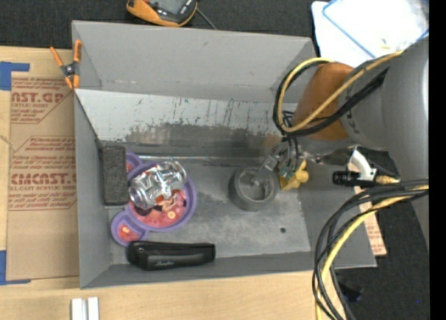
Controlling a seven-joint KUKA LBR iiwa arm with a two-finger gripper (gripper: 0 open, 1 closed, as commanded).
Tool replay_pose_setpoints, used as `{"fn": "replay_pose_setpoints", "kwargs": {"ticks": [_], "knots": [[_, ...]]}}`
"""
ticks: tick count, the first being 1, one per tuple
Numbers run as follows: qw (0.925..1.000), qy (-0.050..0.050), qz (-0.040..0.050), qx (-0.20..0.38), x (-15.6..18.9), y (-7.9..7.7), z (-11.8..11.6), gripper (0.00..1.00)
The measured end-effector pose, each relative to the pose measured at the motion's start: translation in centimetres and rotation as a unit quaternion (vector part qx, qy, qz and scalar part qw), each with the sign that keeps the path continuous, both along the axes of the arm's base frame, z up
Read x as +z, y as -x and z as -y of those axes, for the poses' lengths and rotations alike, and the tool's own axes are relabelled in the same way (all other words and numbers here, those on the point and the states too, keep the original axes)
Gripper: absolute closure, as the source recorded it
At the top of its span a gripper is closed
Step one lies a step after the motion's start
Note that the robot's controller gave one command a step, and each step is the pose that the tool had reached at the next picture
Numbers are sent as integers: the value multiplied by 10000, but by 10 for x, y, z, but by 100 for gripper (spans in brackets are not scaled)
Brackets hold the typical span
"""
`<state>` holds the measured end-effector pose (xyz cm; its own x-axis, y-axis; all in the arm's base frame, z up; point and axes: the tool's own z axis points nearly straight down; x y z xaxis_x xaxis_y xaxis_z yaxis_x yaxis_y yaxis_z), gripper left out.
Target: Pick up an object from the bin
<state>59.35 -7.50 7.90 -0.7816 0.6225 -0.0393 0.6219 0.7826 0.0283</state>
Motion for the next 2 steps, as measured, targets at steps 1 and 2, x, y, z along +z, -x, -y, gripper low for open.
{"fn": "replay_pose_setpoints", "kwargs": {"ticks": [1, 2], "knots": [[10000, -3, -33, 2, 46, 2, 0, 100], [10000, -8, -47, 9, 83, 3, -1, 100]]}}
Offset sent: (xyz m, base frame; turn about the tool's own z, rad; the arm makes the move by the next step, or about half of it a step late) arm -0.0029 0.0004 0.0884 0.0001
